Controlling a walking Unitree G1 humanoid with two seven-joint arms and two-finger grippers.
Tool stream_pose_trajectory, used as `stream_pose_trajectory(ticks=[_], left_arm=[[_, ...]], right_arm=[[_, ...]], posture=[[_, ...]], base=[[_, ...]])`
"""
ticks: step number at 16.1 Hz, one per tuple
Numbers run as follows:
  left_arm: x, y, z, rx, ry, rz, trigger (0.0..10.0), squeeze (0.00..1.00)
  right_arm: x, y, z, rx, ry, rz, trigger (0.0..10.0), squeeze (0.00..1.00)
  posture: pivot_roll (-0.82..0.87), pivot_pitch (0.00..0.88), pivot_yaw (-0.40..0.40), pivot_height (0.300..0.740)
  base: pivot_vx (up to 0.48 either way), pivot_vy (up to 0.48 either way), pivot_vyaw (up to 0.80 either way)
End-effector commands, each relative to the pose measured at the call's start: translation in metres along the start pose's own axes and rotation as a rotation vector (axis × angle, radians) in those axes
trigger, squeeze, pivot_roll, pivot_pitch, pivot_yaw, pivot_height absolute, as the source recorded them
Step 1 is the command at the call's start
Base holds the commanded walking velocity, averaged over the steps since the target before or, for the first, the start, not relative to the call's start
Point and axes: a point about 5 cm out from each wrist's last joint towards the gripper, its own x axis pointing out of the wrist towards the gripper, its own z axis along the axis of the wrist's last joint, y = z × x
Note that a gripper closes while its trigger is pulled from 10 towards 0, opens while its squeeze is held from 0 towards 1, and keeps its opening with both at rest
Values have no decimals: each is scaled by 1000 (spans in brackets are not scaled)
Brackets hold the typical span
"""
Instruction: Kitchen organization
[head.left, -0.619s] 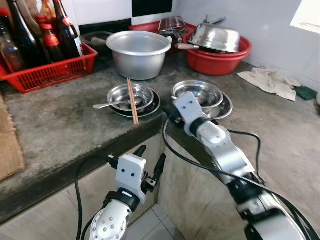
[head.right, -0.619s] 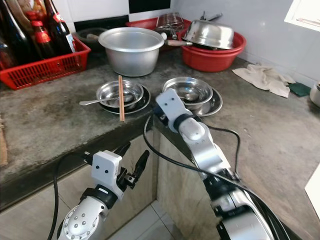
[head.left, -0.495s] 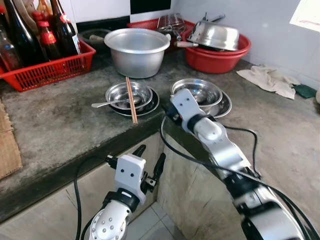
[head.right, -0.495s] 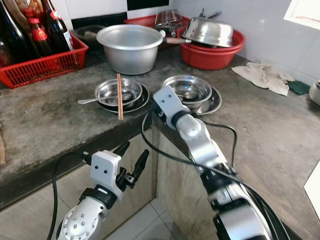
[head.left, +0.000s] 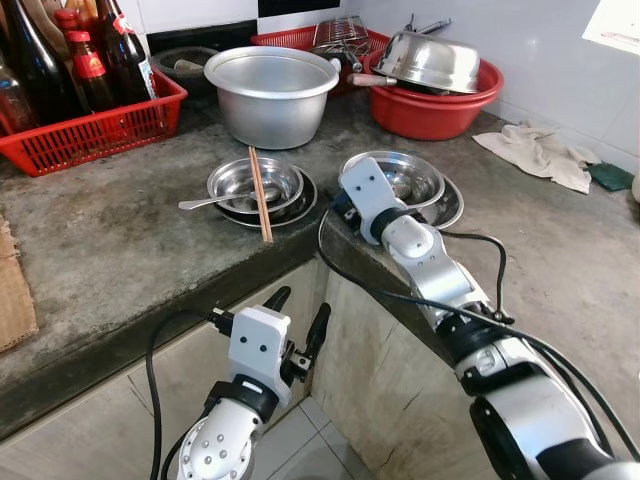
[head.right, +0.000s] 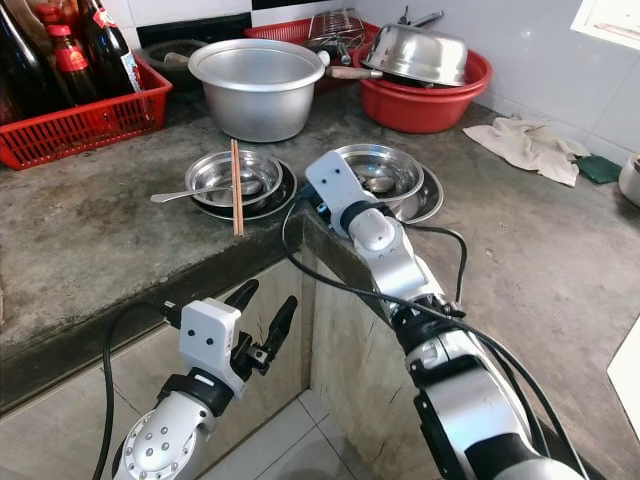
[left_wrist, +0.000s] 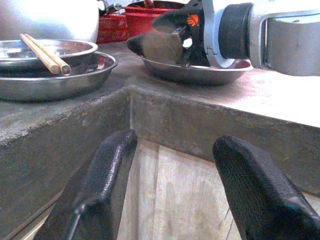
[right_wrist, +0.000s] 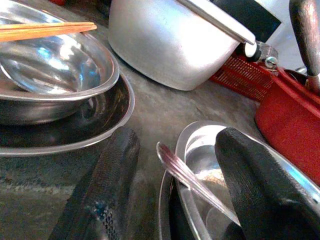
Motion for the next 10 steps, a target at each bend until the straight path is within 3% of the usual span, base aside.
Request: stream_pose_trajectory(ticks=[1, 4, 6, 9, 10], left_arm=[[-1, -3, 4, 1, -5, -2, 10000, 0], [-2, -2, 3, 3, -3, 0, 10000, 0], [-2, -2, 3, 4, -2, 2, 10000, 0], [-2, -1, 3, 6, -1, 5, 10000, 0], [-2, -1, 3, 7, 0, 6, 10000, 0]], right_arm=[[3, -5, 3, 1, -16, -19, 10000, 0], [6, -2, 3, 11, -13, -17, 10000, 0], [8, -1, 3, 16, -11, -15, 9176, 0], [10, -1, 4, 13, -13, -16, 2471, 0], [11, -2, 4, 12, -15, -19, 784, 0]], posture=[[60, 124, -123, 740], [62, 123, -125, 740], [63, 123, -126, 740], [64, 122, -129, 740], [64, 122, -127, 740]], base=[[0, 0, 0], [0, 0, 0], [0, 0, 0], [0, 0, 0], [0, 0, 0]])
